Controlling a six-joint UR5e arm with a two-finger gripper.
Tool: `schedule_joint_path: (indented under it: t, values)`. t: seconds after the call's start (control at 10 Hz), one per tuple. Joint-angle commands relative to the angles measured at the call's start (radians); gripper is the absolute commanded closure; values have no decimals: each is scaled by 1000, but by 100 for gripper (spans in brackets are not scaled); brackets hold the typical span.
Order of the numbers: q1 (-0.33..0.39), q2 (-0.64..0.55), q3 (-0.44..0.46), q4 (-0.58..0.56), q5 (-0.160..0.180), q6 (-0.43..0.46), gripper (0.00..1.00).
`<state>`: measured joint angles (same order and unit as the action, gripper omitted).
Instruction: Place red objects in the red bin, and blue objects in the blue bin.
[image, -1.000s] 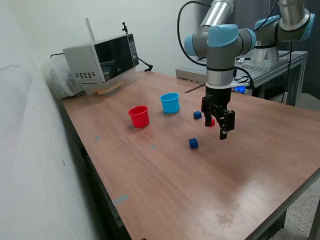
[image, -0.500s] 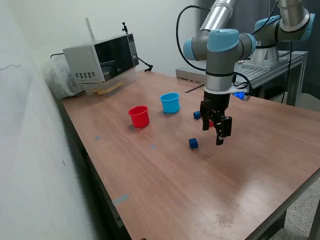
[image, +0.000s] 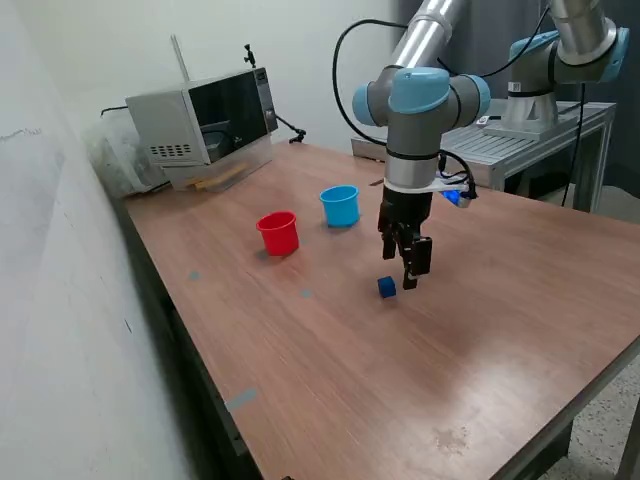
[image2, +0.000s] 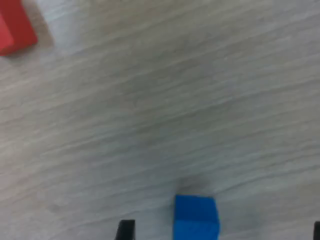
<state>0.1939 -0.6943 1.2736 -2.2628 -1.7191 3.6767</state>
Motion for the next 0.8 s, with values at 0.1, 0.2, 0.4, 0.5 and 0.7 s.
schedule_joint_path:
  t: [0.1,0.2,0.4,0.5,0.7]
  values:
    - [-21,16,-10,-1,-4,-3,0]
    - [-19,22,-11,-1,-4,-3,0]
    - [-14,32,-19,-1,-2,-3,0]
    - [-14,39,-28,-1,-2,-4,0]
    - [-14,52,-34,-1,-2,-6,0]
